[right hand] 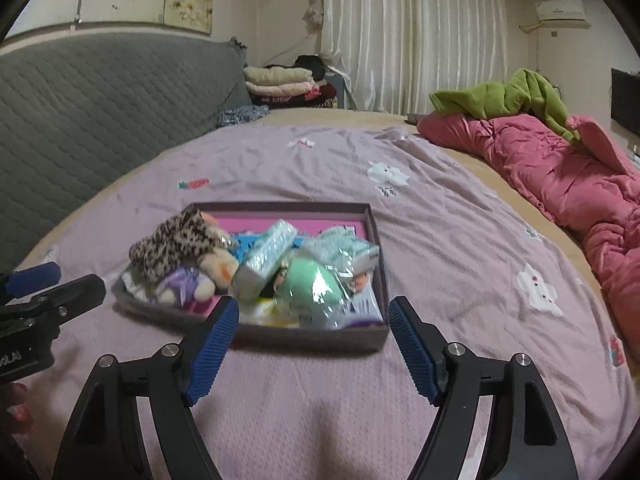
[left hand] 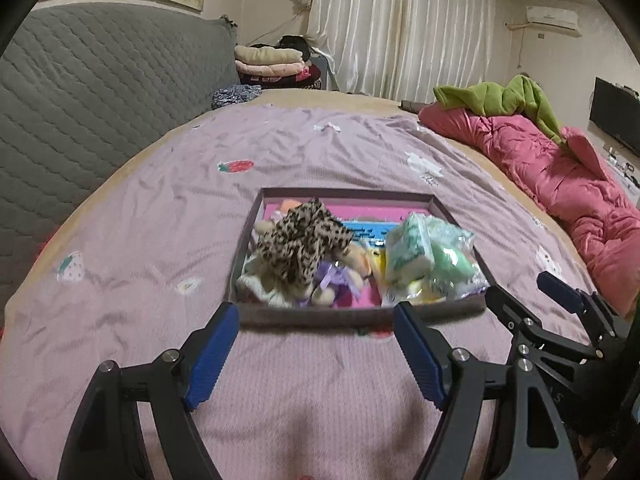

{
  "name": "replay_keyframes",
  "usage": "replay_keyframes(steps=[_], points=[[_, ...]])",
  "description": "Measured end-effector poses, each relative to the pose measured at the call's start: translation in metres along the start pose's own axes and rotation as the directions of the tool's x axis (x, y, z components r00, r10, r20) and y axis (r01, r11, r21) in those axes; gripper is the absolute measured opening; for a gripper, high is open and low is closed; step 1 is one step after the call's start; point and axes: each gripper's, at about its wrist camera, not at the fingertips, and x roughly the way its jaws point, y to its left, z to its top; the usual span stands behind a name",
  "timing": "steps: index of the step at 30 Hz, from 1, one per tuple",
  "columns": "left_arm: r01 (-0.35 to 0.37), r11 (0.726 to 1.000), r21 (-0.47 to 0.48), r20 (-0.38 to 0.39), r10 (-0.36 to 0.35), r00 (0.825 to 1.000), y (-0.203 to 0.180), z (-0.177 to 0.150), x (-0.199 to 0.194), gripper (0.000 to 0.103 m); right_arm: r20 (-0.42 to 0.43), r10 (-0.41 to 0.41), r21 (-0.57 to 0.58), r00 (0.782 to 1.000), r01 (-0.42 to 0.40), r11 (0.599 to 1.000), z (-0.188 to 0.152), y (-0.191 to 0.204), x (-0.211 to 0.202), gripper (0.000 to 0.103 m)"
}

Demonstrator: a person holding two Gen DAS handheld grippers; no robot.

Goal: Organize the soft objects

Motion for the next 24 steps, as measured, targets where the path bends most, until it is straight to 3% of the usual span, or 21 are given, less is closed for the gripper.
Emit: replay_keyframes(steps=[8, 14, 24], points=[[-0.022, 0.998, -0.06, -0.031, 0.02, 0.999, 0.011, -0.011, -0.019, 0.079, 0.022, -0.024, -0.005, 0.999, 0.024, 1.0, -0.015, 0.003, -0.029, 0.078], [-0.032, 0.998, -0.062, -0.027, 0.031, 0.999, 0.013, -0.016, -0.035, 0.079, 0.065, -0.02, 0.006, 0.998, 0.02, 1.0, -0.019, 0.005, -0.061, 0.079], [-0.026, 0.998, -0.055, -0.046, 0.023, 0.999, 0.008, -0.03, -0.048, 0.079, 0.05, 0.01, 0.012, 0.999, -0.011, 1.0, -0.032, 0.024, -0.09, 0.079]])
